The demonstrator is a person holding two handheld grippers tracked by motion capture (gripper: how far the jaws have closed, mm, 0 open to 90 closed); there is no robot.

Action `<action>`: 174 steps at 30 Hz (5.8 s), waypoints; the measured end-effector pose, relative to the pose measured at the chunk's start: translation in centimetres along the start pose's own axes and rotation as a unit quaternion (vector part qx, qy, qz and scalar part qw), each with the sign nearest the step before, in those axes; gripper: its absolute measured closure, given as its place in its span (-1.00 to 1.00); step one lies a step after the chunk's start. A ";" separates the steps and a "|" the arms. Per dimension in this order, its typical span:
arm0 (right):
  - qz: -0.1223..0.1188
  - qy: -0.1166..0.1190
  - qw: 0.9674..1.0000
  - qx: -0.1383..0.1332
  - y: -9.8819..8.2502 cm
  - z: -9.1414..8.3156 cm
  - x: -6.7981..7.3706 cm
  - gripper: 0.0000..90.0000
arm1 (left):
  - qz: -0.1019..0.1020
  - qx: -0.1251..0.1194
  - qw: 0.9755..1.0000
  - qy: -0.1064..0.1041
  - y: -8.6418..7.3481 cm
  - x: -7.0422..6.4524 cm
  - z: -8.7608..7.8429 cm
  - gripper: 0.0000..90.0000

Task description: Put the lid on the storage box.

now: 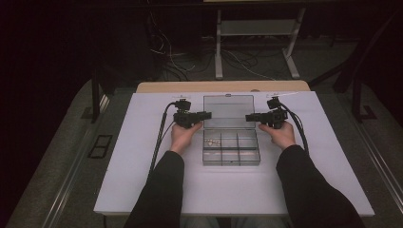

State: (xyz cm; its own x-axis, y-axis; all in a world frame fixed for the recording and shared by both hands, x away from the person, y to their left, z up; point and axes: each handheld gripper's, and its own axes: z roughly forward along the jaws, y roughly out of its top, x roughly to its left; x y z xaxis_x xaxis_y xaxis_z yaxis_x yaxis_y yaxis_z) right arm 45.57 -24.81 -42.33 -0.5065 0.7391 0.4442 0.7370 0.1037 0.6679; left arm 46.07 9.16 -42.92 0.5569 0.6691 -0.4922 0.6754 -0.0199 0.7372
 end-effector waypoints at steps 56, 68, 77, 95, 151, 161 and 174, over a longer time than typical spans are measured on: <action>-0.081 0.022 0.994 -0.071 0.7 -3.5 2.1 0.56 | 0.033 -0.053 0.997 -0.036 1.5 -2.0 -3.6 0.39; -0.085 0.022 0.993 -0.073 0.5 -3.7 2.2 0.55 | 0.039 -0.072 0.995 -0.053 3.1 -2.6 -4.2 0.58; -0.101 0.010 0.992 -0.070 0.1 -4.1 2.9 0.51 | 0.069 -0.083 0.992 -0.059 2.3 -3.1 -4.7 0.58; -0.128 -0.021 0.986 -0.108 3.6 -8.8 5.4 0.21 | 0.083 -0.095 0.991 -0.053 1.7 -3.6 -5.1 0.58; -0.144 0.046 0.988 -0.022 -2.0 -5.9 10.3 0.98 | 0.085 -0.025 0.995 -0.052 -5.2 -6.1 -8.2 -0.32; -0.125 0.060 0.990 -0.034 -4.1 -5.6 9.5 0.98 | 0.073 -0.004 0.995 -0.063 -6.7 -5.6 -8.2 -0.41; -0.105 0.068 0.991 -0.042 -6.4 -4.8 9.0 0.98 | 0.078 0.033 0.994 -0.075 -8.6 -5.5 -8.1 -0.46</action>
State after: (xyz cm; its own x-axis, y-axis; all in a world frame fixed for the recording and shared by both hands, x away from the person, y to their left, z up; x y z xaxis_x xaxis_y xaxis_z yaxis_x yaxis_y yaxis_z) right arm 34.20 -22.02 -39.74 -0.7042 0.6102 0.3631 0.5720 0.1845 0.7992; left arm 33.29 11.64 -42.76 0.7202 0.5351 -0.4416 0.6025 -0.1667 0.7805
